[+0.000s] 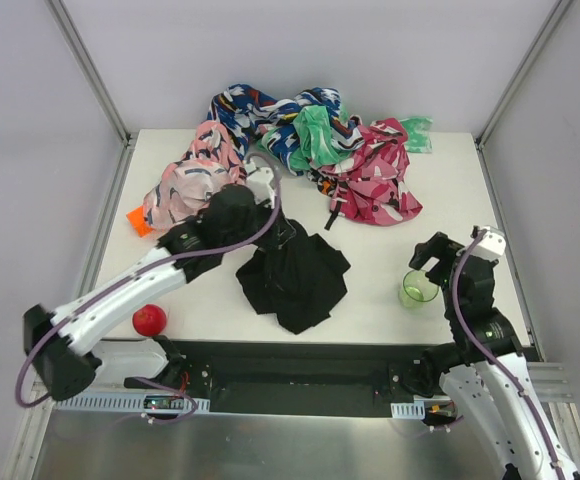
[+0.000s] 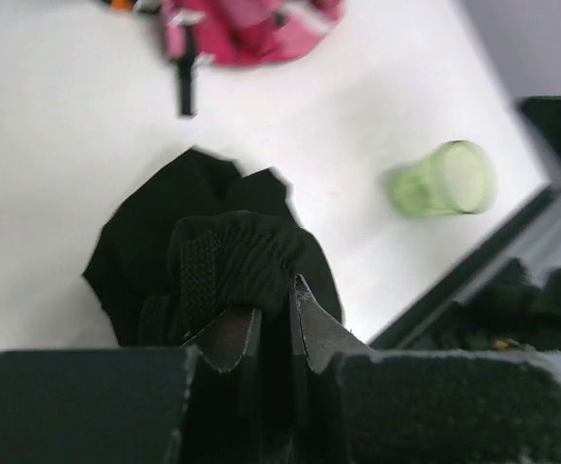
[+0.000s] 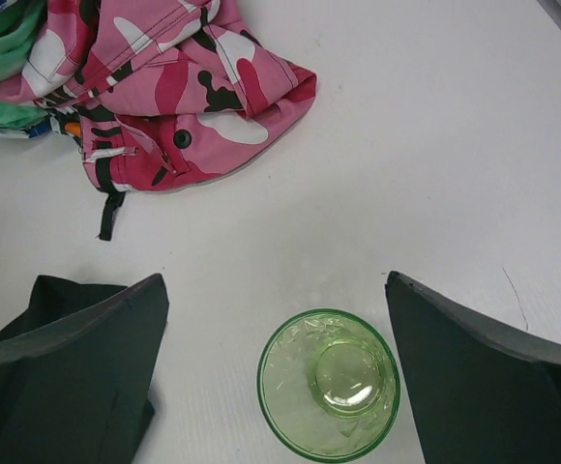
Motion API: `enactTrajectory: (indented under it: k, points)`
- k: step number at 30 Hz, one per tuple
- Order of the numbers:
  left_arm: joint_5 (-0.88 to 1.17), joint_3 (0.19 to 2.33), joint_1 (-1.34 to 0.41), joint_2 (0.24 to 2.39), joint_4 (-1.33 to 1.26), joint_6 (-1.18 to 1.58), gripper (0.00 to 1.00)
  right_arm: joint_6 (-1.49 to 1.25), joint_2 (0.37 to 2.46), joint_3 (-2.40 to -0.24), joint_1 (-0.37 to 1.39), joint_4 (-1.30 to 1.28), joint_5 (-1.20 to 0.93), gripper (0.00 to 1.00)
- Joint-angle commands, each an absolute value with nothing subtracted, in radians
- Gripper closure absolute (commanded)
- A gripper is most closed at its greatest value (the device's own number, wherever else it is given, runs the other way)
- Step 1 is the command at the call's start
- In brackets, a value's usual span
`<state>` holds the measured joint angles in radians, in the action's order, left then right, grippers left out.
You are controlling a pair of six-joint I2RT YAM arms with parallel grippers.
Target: Pick out a specific cloth from the pile
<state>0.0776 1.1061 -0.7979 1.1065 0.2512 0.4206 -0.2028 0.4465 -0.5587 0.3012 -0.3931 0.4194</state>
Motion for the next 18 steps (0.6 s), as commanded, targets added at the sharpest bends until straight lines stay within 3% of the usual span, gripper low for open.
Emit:
enactTrajectory:
  k: [1, 5, 9, 11, 14, 18]
  points:
    - [-0.101, 1.077, -0.795, 1.291, 0.21, 0.489, 1.0, -0.218, 0.393, -0.535, 0.299, -0.341, 0.422, 0.04]
    - [-0.123, 1.081, -0.79, 1.477, 0.209, 0.517, 1.0, -0.19, 0.382, -0.548, 0.301, -0.391, 0.425, 0.04]
    - [-0.083, 1.1, -0.775, 1.627, 0.209, 0.528, 0.91, -0.166, 0.371, -0.543, 0.301, -0.419, 0.433, 0.04]
    - [-0.055, 1.106, -0.775, 1.657, 0.21, 0.523, 0.65, -0.161, 0.368, -0.543, 0.302, -0.433, 0.434, 0.04]
    - [-0.057, 1.115, -0.773, 1.632, 0.224, 0.503, 0.01, -0.158, 0.373, -0.546, 0.301, -0.44, 0.439, 0.04]
    - [-0.162, 1.16, -0.775, 1.447, 0.31, 0.439, 0.01, -0.155, 0.388, -0.566, 0.301, -0.468, 0.456, 0.04]
